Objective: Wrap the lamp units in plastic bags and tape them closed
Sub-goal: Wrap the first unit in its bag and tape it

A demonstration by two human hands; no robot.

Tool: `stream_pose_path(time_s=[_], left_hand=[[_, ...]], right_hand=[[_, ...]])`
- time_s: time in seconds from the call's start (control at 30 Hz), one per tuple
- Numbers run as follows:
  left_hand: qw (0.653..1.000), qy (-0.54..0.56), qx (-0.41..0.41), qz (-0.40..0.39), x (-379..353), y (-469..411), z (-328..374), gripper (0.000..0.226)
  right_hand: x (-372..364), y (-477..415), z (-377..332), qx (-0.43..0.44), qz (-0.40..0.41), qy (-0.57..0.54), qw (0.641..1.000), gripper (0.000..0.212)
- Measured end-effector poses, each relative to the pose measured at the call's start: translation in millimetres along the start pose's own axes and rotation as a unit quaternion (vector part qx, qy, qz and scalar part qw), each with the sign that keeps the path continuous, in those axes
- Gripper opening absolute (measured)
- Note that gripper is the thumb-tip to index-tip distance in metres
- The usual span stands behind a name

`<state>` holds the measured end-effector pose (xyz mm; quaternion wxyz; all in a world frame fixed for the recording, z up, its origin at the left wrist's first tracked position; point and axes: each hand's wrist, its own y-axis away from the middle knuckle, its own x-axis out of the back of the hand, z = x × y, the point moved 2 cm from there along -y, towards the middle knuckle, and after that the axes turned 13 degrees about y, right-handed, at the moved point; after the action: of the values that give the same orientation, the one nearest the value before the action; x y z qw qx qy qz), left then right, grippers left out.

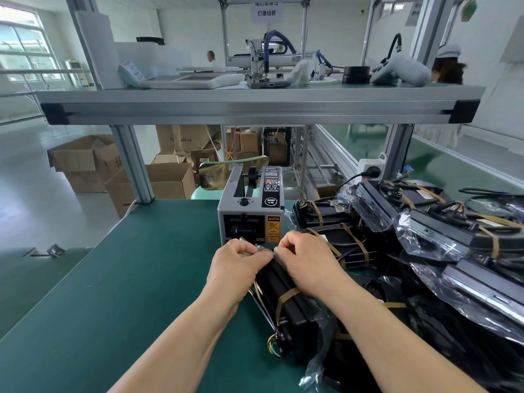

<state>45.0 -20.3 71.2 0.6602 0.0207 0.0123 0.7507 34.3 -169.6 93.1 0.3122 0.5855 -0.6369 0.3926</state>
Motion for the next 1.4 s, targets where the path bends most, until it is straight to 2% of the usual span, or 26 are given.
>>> stream_pose_path(time_s=[0.17,0.37,0.43,0.53,0.6,0.67,0.73,0.83,0.9,1.0,1.13,1.2,1.27,1.33,1.4], left_hand=[[0.999,0.016,-0.001,0.035,0.3,-4.5,-1.8,0.024],[0.999,0.026,0.012,-0.043,1.6,0.8,-5.5,0.029],[0.998,0.054,0.015,-0.039,2.7,0.1,-4.8,0.021],[0.997,0.07,0.019,-0.008,3.0,-0.5,-4.5,0.005],[0.997,0.074,0.017,0.0,3.1,-0.7,-5.2,0.01],[0.996,0.086,0.016,-0.012,1.8,0.2,-6.4,0.02],[0.995,0.093,0.022,-0.033,-0.1,3.6,-8.1,0.029],[0.994,0.098,0.026,-0.051,-0.7,10.4,-13.4,0.033],[0.996,0.084,0.02,-0.03,3.8,13.8,-19.8,0.032],[0.999,0.042,0.012,0.03,18.9,23.3,-33.4,0.03],[0.998,0.004,0.022,0.056,38.3,45.6,-52.3,0.044],[0.999,0.027,0.034,0.026,44.5,54.3,-57.6,0.052],[0.993,0.096,0.046,-0.055,48.9,61.1,-56.9,0.047],[0.969,0.182,0.036,-0.165,53.7,66.4,-52.9,0.052],[0.949,0.223,0.003,-0.223,59.8,70.9,-48.4,0.066]], right_hand=[[-2.7,0.6,-2.4,0.013,0.003,0.005,1.0,0.021],[-2.2,-0.3,3.4,0.007,0.012,0.002,1.0,0.021],[-2.1,2.4,2.9,0.01,0.01,-0.015,1.0,0.027],[1.5,4.5,1.2,-0.003,-0.014,-0.011,1.0,0.048],[3.4,3.5,0.5,-0.026,-0.039,0.023,0.999,0.055],[4.4,-2.1,0.0,-0.054,-0.088,0.026,0.994,0.051],[5.7,-6.3,-6.0,-0.075,-0.14,-0.013,0.987,0.037],[8.1,-13.4,-18.1,-0.072,-0.175,0.026,0.982,0.021],[2.8,-14.8,-16.9,-0.068,-0.177,0.047,0.981,0.025],[1.6,-11.2,-0.3,-0.073,-0.13,0.021,0.989,0.031],[10.9,7.1,19.6,-0.039,-0.134,-0.108,0.984,0.037],[14.7,20.9,19.6,-0.004,-0.149,-0.207,0.967,0.042],[14.6,32.7,17.4,0.026,-0.174,-0.271,0.946,0.038],[13.9,39.7,13.5,0.043,-0.191,-0.339,0.92,0.032],[14.2,44.3,9.4,0.058,-0.199,-0.397,0.894,0.031]])
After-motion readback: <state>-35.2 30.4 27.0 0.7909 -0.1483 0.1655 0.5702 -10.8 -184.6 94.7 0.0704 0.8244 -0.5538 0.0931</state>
